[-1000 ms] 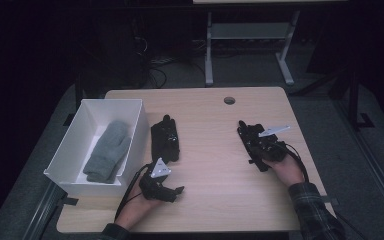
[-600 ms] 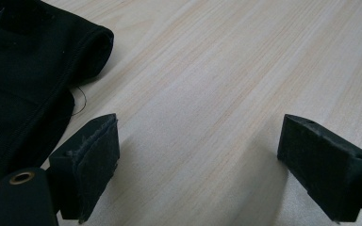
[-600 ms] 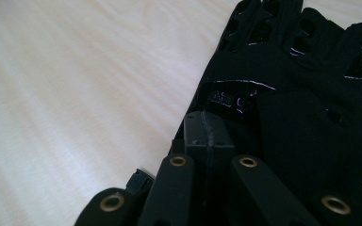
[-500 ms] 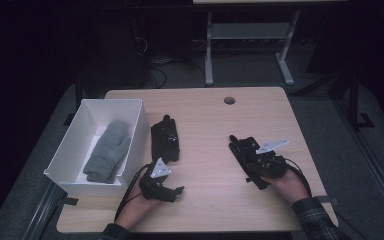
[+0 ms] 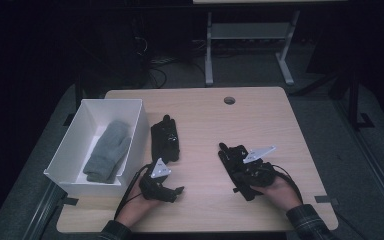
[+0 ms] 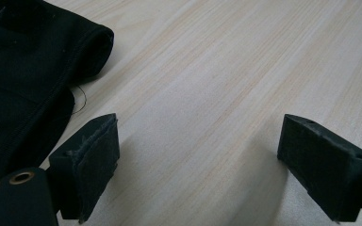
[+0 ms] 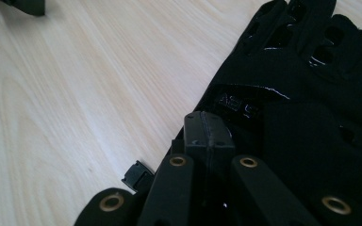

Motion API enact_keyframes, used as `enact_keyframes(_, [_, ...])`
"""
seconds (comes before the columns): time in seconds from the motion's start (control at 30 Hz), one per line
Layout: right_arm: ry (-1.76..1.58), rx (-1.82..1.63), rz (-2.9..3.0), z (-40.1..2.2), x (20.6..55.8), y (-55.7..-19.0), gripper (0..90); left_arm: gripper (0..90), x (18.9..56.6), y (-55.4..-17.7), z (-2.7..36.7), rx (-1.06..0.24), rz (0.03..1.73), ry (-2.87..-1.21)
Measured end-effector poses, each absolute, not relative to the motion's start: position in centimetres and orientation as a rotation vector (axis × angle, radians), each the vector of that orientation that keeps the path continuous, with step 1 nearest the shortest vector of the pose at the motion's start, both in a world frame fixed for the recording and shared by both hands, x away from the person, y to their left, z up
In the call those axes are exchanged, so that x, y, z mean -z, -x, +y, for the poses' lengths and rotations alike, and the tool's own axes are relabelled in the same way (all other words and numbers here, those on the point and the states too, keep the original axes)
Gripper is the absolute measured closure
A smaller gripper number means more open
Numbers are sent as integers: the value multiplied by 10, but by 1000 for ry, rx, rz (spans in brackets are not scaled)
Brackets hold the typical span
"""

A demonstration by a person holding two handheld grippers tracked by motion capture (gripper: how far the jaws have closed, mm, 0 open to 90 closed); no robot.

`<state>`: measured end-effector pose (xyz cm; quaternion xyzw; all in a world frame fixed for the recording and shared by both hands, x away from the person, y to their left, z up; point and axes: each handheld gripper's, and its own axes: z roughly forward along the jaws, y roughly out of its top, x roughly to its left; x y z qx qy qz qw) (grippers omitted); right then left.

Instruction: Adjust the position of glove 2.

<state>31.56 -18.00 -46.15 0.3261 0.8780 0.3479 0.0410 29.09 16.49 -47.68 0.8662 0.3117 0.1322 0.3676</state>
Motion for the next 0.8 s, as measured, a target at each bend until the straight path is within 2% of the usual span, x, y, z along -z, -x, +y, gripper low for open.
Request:
enact_keyframes(0.17, [-949, -1078, 2619, -179, 449, -312, 895, 127, 477, -291, 165, -339, 793, -2224])
enact_keyframes(0.5, [-1092, -1033, 2547, -236, 452, -322, 900, 126, 477, -292, 164, -331, 781, -2231])
enact_keyframes(0.8, [-942, -1000, 2726, -219, 458, -316, 900, 126, 477, -293, 163, -329, 779, -2229])
